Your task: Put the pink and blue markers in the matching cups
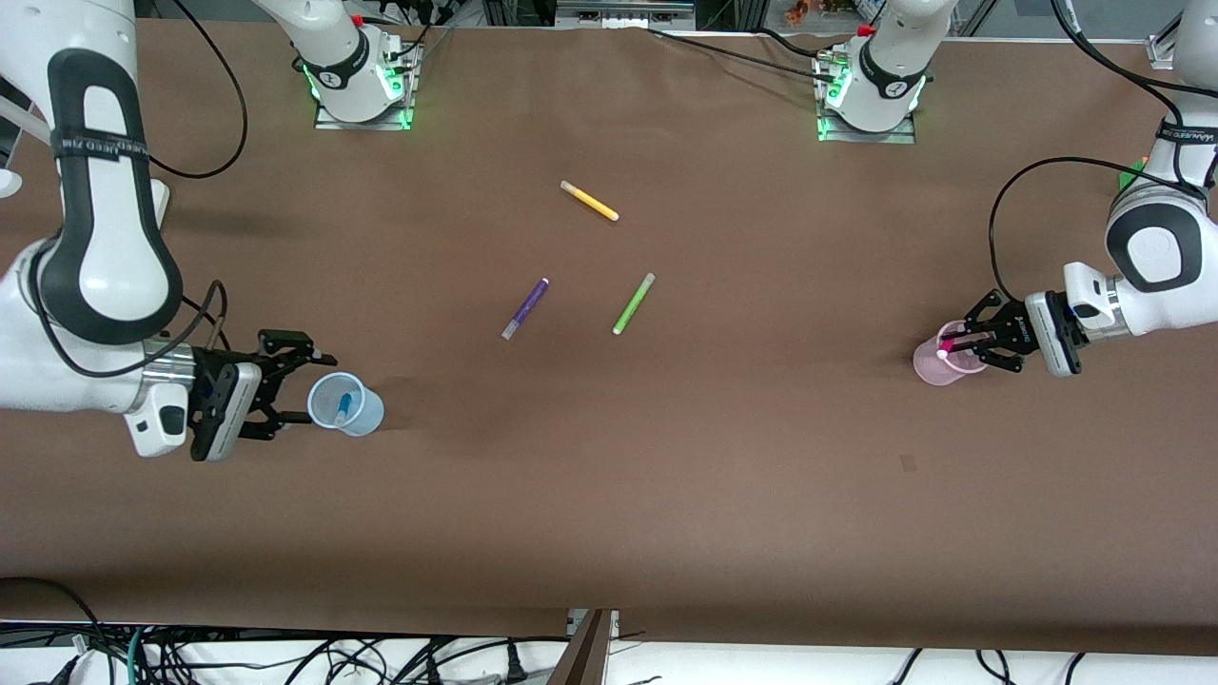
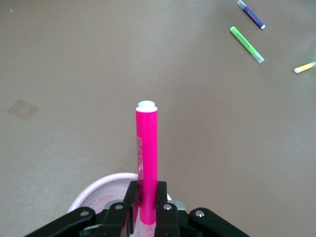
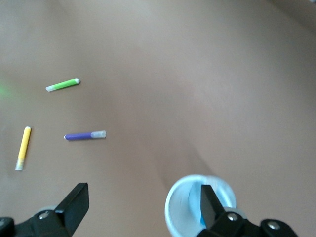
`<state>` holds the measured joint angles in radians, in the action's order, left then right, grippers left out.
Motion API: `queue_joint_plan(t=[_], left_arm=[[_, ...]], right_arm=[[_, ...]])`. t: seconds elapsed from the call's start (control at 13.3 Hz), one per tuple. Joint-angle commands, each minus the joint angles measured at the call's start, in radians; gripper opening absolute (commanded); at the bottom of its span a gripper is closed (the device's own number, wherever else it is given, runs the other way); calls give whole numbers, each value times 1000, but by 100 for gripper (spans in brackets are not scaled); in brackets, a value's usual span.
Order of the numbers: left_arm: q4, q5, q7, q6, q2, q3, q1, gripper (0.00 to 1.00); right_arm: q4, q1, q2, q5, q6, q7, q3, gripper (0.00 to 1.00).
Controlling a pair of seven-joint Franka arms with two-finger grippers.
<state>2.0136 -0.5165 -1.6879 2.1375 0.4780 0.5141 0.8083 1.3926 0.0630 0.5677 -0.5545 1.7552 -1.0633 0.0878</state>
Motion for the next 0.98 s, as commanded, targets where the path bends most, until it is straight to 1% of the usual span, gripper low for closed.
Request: queue_joint_plan(t=[0.0,0.08,0.15,0.3,0.38,0.45,0.53,0.6,0.68,0.75,0.83,0.9], left_arm=[[-41,-13,36,-16,-19,14,0,30],[-71,-10,40,-43,-19,14,-1,75],[-93,-7,40,-62,-19,12,-1,100],[-108,3,56,-82,-24,12,0,100],[-127,6,92,-115,-28,12,-1,100],[-169,59,188,-173,-57,14,-1,100],[-220,149,335,-242,-87,23,-3,100],[-284,218,488,-331,-117,38,-24,100],[-341,267,645,-414,-143,49,-33,100],[-372,301,797,-476,-174,53,-49,100],[-381,323,923,-505,-209,63,-69,100],[-381,344,1012,-511,-241,67,-78,100]], right_arm=[[-59,-5,6,112,-80,230,3,100],[-69,-5,-3,154,-109,321,4,100],[-72,-3,-29,218,-137,433,4,100],[-72,0,-84,333,-175,648,-11,100],[-72,6,-103,364,-210,722,-10,100],[-72,20,-115,396,-250,782,-5,100],[-78,27,-138,438,-279,846,-6,100],[-78,40,-173,477,-310,900,-8,100],[-83,44,-180,499,-374,930,-8,100],[-105,50,-183,519,-423,936,-8,100],[-125,52,-195,545,-430,939,-13,100],[-121,46,-222,554,-428,938,-19,100]])
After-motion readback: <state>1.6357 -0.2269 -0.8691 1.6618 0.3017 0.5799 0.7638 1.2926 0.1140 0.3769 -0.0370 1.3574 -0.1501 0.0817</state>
